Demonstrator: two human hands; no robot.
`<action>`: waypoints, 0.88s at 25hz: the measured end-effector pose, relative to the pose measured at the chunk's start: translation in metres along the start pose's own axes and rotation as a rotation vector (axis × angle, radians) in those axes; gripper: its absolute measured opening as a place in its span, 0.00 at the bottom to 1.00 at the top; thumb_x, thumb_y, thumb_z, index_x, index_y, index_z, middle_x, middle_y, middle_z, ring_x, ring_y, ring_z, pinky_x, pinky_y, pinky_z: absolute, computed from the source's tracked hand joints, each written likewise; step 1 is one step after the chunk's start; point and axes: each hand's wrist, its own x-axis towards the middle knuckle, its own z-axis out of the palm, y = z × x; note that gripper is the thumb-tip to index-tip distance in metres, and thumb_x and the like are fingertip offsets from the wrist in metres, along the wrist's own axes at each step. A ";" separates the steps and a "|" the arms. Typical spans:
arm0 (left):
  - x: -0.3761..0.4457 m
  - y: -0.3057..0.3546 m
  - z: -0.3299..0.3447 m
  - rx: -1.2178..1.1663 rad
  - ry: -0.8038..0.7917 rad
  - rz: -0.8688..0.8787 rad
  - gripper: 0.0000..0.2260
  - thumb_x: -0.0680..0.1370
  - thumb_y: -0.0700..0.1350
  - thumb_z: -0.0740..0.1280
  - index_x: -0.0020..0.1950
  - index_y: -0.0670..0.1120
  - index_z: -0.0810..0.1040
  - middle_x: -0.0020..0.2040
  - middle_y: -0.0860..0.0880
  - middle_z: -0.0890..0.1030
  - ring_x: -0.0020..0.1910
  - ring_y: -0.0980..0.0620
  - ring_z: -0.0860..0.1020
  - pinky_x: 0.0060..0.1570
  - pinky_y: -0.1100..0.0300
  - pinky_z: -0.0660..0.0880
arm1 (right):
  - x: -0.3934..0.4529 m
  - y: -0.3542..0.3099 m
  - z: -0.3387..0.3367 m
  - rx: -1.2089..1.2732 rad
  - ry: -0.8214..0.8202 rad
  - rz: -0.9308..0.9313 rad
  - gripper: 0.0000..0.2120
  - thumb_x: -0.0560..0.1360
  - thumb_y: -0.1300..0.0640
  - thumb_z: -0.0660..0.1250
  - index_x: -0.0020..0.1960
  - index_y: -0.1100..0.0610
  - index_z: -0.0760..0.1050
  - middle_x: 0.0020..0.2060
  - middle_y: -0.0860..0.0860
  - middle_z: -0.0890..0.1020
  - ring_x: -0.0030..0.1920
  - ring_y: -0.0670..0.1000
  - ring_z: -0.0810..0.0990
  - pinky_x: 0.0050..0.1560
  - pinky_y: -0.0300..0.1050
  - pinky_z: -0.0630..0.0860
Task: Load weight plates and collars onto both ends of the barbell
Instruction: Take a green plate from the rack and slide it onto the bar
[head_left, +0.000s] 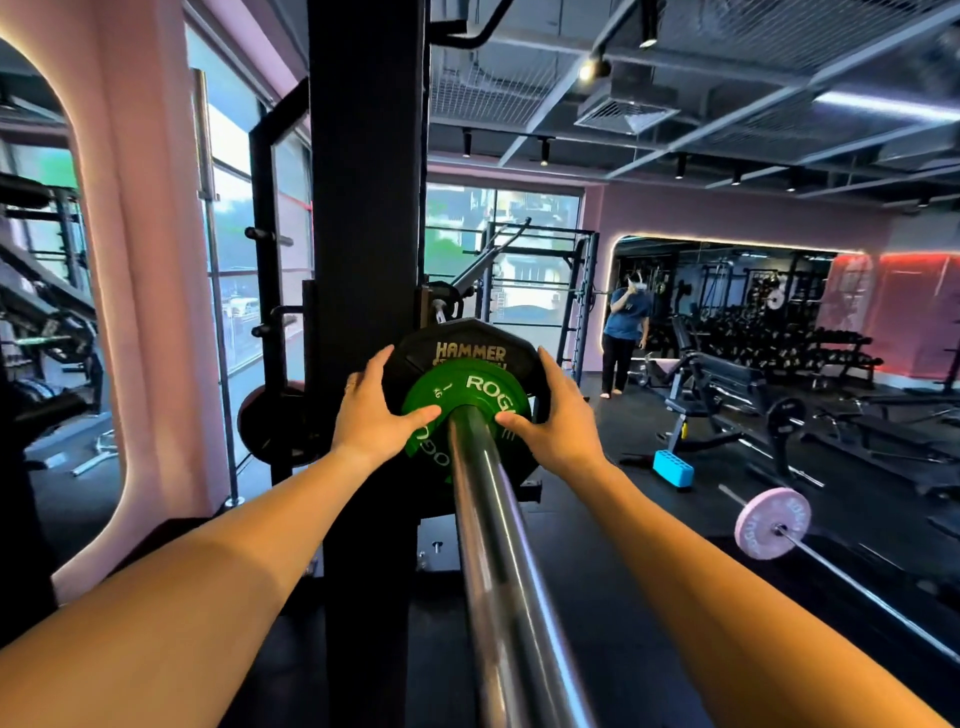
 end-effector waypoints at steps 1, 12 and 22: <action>0.001 -0.003 0.000 -0.008 0.017 0.009 0.44 0.67 0.55 0.81 0.77 0.59 0.61 0.74 0.41 0.68 0.73 0.41 0.68 0.71 0.47 0.67 | 0.003 0.004 0.002 0.016 0.004 -0.009 0.48 0.67 0.47 0.81 0.80 0.48 0.59 0.69 0.55 0.73 0.68 0.54 0.73 0.66 0.48 0.70; -0.026 0.018 -0.029 0.149 -0.071 -0.170 0.40 0.70 0.54 0.79 0.78 0.54 0.63 0.69 0.43 0.76 0.65 0.43 0.76 0.62 0.54 0.74 | 0.000 -0.016 -0.017 -0.191 -0.172 0.045 0.45 0.72 0.50 0.76 0.80 0.52 0.52 0.70 0.58 0.71 0.66 0.62 0.75 0.61 0.56 0.75; -0.084 0.029 -0.174 0.179 -0.197 -0.064 0.11 0.74 0.48 0.76 0.56 0.48 0.83 0.48 0.46 0.82 0.44 0.49 0.77 0.52 0.54 0.76 | -0.021 -0.129 -0.049 -0.117 -0.285 0.010 0.16 0.72 0.49 0.76 0.58 0.50 0.81 0.50 0.52 0.83 0.51 0.53 0.82 0.53 0.45 0.77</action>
